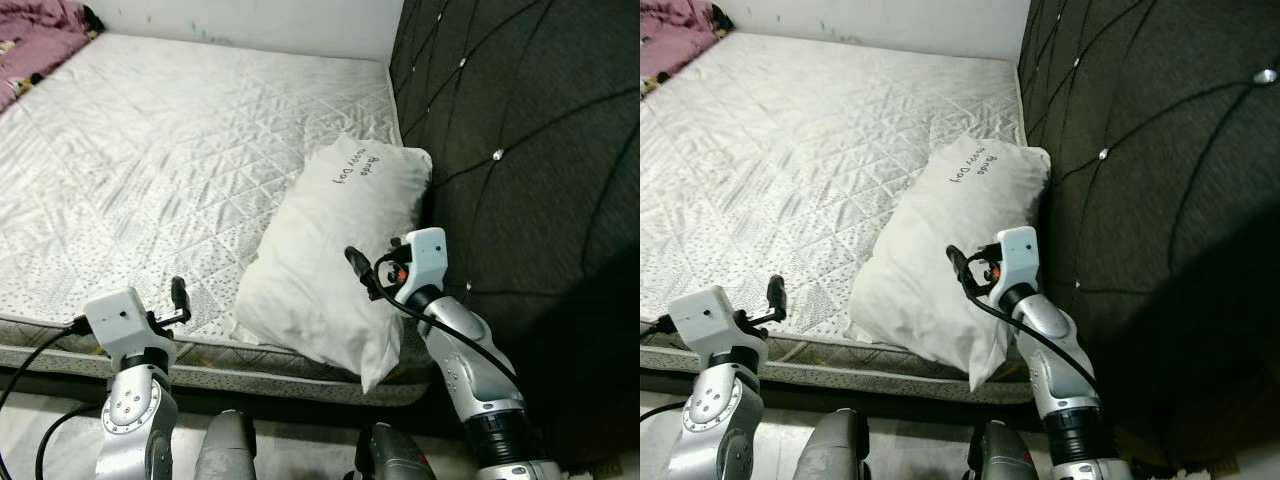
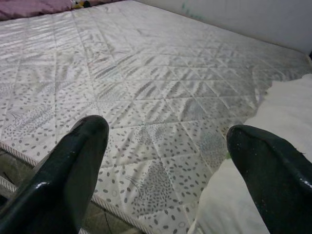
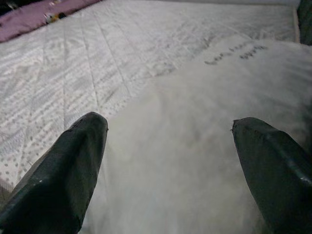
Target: Clean up the room
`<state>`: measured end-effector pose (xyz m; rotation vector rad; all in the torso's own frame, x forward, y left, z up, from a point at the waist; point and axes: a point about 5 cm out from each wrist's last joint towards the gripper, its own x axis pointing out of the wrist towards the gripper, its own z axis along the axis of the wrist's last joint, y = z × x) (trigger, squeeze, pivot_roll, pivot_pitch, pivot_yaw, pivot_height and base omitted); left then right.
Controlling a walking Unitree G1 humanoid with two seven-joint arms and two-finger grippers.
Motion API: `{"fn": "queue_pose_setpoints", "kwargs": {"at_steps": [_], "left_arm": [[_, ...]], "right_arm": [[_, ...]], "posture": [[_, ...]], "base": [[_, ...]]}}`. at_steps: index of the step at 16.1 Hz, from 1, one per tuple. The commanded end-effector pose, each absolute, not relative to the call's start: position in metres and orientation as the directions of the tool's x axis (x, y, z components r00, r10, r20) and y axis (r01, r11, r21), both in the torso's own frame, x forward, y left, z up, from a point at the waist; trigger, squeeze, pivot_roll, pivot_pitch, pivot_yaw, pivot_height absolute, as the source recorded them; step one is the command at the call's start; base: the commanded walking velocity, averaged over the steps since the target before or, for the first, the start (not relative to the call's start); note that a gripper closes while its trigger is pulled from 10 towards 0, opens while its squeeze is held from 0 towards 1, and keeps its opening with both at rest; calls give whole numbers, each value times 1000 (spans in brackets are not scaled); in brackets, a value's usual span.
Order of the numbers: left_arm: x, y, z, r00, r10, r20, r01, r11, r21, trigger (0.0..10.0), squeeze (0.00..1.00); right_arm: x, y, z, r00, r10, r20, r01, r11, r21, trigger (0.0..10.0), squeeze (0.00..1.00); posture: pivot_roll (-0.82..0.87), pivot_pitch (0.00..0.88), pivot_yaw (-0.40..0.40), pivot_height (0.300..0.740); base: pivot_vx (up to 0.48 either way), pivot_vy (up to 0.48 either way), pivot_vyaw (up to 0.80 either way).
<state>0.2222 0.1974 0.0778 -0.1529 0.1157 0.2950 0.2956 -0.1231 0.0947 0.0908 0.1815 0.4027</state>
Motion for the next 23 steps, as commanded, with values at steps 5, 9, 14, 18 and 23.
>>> {"fn": "queue_pose_setpoints", "kwargs": {"at_steps": [5,9,14,18,23], "left_arm": [[221,199,88,951,293,-102,-306,940,-154,10000,0],[222,200,88,946,305,-109,-317,941,-116,10000,0],[219,205,89,937,331,-108,-343,931,-124,10000,0],[215,206,91,937,334,-103,-345,933,-108,10000,0],[208,206,101,933,353,-71,-358,931,-76,10000,0]], "right_arm": [[295,-127,97,901,398,-173,-381,916,123,10000,0],[301,-115,90,840,481,-252,-474,876,93,10000,0],[314,-103,85,806,502,-314,-524,851,17,10000,0],[322,-97,84,813,466,-349,-491,871,20,10000,0],[343,-99,104,903,354,-244,-354,934,45,10000,0]], "posture": [[-12,96,-71,625],[-6,93,-75,595],[23,89,-84,595],[36,102,-85,595],[66,142,-87,595]], "base": [[0,0,0],[0,0,0],[0,0,0],[0,0,0],[0,0,0]]}}
